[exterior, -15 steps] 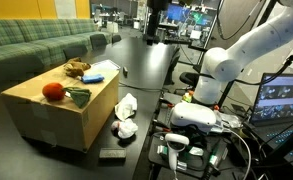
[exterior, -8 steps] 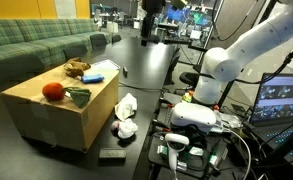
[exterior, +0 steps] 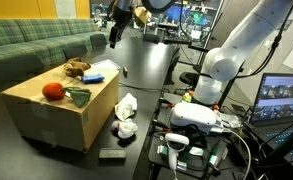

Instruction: Put the objects on the box onto the table and the objects on the table on to the box

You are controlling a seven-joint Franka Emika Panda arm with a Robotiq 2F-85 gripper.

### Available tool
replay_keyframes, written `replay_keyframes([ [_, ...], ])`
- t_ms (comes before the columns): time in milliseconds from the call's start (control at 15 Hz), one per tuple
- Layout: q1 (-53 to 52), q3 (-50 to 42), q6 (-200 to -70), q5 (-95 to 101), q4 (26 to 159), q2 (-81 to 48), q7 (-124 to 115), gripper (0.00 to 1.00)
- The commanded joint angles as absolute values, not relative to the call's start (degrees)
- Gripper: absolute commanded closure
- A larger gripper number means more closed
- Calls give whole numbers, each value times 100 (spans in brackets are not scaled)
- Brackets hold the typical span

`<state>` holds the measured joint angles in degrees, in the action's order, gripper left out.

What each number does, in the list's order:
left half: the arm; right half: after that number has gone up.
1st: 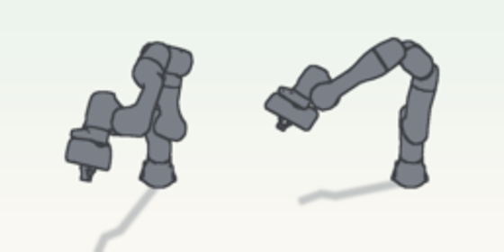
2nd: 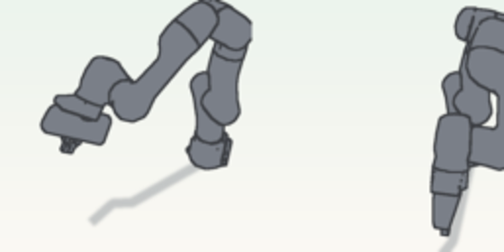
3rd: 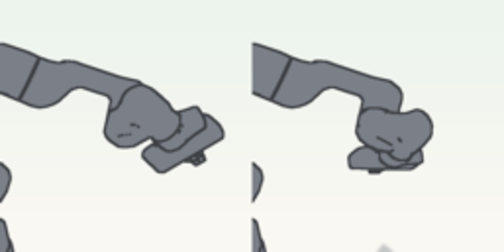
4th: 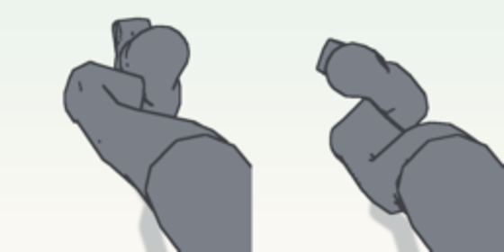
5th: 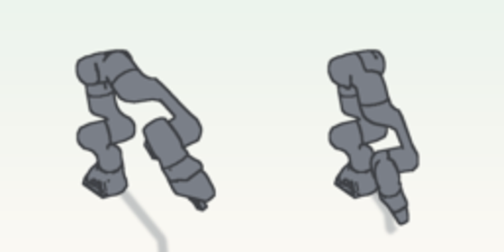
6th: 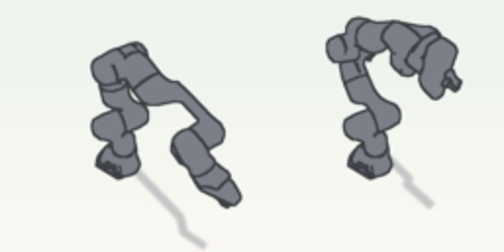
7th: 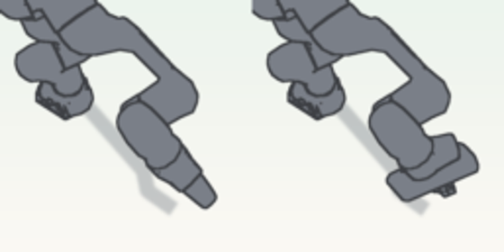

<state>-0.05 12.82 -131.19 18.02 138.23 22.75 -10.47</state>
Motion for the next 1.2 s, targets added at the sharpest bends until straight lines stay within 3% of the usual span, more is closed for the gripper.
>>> replay_keyframes([
  [0, 141, 1227, -13863, 2392, 13066, 1060, -1146, 0],
  [600, -122, 528, -14978, 4429, 11543, -1021, -2806, 0],
  [1133, -150, 426, -15061, 5621, 10301, -2405, -4243, 0],
])
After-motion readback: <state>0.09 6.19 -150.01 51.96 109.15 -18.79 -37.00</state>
